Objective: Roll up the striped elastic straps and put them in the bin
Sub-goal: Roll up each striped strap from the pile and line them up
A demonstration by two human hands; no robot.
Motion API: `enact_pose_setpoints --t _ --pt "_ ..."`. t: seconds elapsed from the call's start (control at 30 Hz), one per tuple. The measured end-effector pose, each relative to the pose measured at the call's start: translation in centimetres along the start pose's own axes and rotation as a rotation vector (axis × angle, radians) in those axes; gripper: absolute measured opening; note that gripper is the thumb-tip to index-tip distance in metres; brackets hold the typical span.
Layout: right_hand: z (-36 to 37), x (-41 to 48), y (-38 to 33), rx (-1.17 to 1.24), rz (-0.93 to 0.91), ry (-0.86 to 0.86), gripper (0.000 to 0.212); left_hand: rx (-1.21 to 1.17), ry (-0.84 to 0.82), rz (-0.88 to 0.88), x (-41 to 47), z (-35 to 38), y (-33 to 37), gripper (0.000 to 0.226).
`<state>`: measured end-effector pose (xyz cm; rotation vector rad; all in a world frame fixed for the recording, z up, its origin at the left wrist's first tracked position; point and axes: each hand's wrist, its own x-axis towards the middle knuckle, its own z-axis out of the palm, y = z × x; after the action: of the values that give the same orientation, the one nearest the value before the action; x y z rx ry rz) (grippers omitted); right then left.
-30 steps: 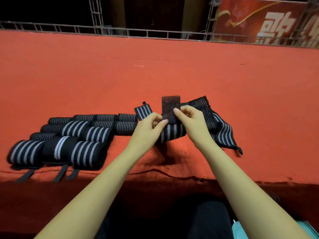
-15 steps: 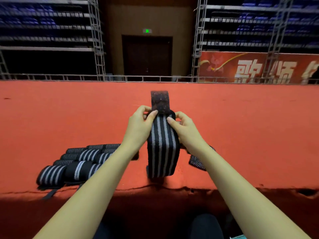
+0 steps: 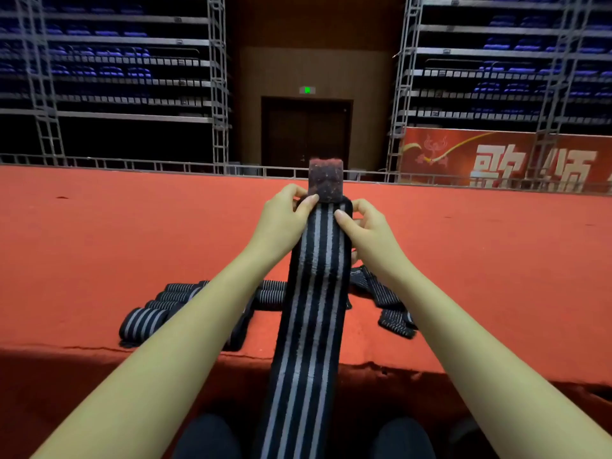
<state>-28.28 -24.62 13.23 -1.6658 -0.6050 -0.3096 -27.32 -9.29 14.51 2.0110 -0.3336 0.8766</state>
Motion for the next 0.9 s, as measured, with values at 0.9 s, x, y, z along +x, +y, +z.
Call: enact_pose_setpoints --t 0.9 --pt "3.2 2.1 30.8 -0.490 0.444 0.009 0.014 0.196 -0.267 -0.490 -5.7 15.7 -24.4 0.021"
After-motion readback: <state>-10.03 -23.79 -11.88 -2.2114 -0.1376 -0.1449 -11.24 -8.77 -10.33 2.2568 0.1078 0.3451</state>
